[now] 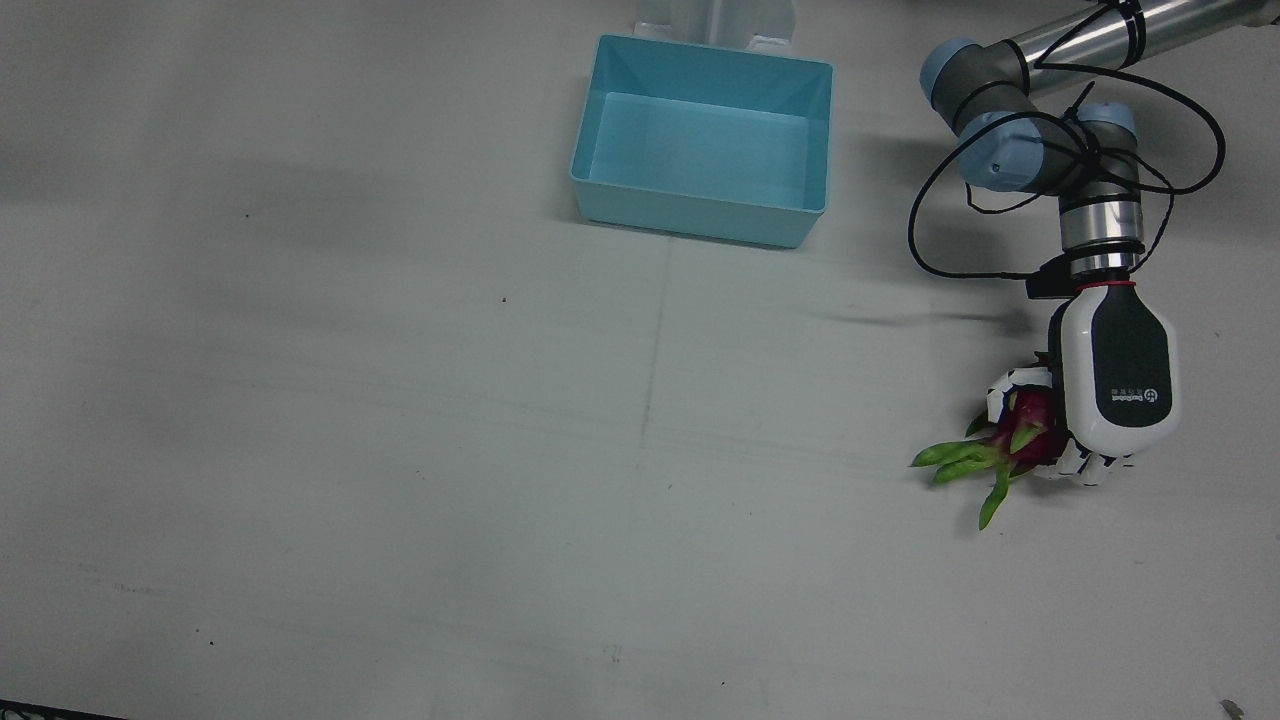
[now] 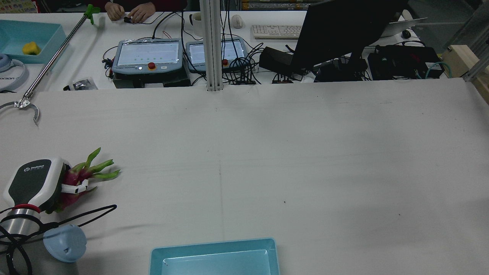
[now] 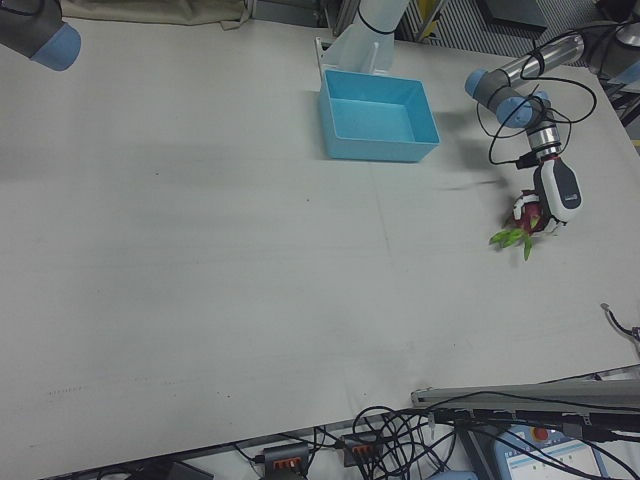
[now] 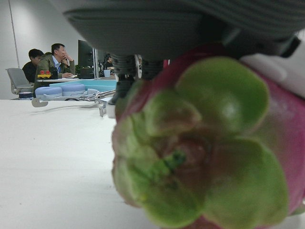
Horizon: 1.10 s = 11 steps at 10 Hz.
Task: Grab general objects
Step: 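Close the left hand's fingers around the dragon fruit, then lift the held dragon fruit up and away from the table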
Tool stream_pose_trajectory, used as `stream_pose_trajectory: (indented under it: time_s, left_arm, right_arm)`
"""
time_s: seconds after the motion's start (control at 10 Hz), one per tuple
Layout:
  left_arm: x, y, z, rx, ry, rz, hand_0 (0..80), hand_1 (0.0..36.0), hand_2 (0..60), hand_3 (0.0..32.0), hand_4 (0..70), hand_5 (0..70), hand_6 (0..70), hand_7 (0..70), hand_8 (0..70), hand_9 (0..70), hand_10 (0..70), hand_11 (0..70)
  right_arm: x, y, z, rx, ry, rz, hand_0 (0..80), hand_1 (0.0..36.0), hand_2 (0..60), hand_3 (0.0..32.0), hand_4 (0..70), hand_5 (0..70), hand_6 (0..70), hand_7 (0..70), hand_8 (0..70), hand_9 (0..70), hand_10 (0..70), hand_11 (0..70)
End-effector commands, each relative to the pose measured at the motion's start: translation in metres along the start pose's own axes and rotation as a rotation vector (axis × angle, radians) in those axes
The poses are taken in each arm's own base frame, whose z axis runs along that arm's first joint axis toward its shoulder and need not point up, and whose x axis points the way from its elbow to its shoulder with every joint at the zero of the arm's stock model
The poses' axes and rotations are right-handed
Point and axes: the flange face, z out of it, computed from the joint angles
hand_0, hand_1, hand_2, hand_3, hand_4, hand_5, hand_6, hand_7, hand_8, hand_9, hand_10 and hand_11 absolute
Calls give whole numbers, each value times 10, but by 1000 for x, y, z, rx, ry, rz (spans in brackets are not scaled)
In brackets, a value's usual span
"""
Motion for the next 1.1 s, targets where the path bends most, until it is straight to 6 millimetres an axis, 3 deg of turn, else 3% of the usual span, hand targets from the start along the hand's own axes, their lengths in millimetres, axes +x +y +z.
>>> stream_pose_trajectory:
  time_s: [0.0, 0.2, 0.4, 0.5, 0.7, 0.8, 0.9, 1.0]
  left_arm:
    - [35, -14, -18, 1, 16, -83, 402, 117, 600, 0, 700, 700, 700, 700, 700, 700, 700, 700]
    - [102, -16, -38, -48, 88, -259, 376, 118, 600, 0, 700, 700, 700, 700, 700, 700, 700, 700]
    - [153, -19, -58, -103, 157, -390, 300, 70, 600, 0, 700, 694, 700, 700, 700, 700, 700, 700]
    - [172, -8, -64, -132, 174, -426, 218, 32, 600, 0, 700, 641, 690, 700, 700, 700, 700, 700]
    - [194, 6, -67, -182, 199, -486, 172, 0, 600, 0, 700, 574, 628, 700, 700, 700, 700, 700]
    - [200, 19, -71, -233, 210, -519, 159, 0, 557, 0, 700, 538, 598, 700, 700, 700, 700, 700]
    - [201, 30, -76, -266, 223, -548, 137, 0, 461, 0, 646, 487, 569, 700, 700, 700, 700, 700]
    - [201, 42, -82, -299, 237, -580, 135, 0, 404, 0, 636, 462, 563, 700, 700, 700, 700, 700]
  right_arm:
    - [0, 0, 0, 0, 0, 0, 0, 0, 0, 0, 0, 0, 0, 0, 0, 0, 0, 0]
    - [0, 0, 0, 0, 0, 0, 0, 0, 0, 0, 0, 0, 0, 0, 0, 0, 0, 0]
    - [0, 0, 0, 0, 0, 0, 0, 0, 0, 0, 0, 0, 0, 0, 0, 0, 0, 0]
    - [0, 0, 0, 0, 0, 0, 0, 0, 0, 0, 0, 0, 0, 0, 0, 0, 0, 0]
    - [0, 0, 0, 0, 0, 0, 0, 0, 0, 0, 0, 0, 0, 0, 0, 0, 0, 0]
    - [0, 0, 0, 0, 0, 0, 0, 0, 0, 0, 0, 0, 0, 0, 0, 0, 0, 0]
    - [0, 0, 0, 0, 0, 0, 0, 0, 0, 0, 0, 0, 0, 0, 0, 0, 0, 0]
    - [0, 0, 0, 0, 0, 0, 0, 0, 0, 0, 0, 0, 0, 0, 0, 0, 0, 0]
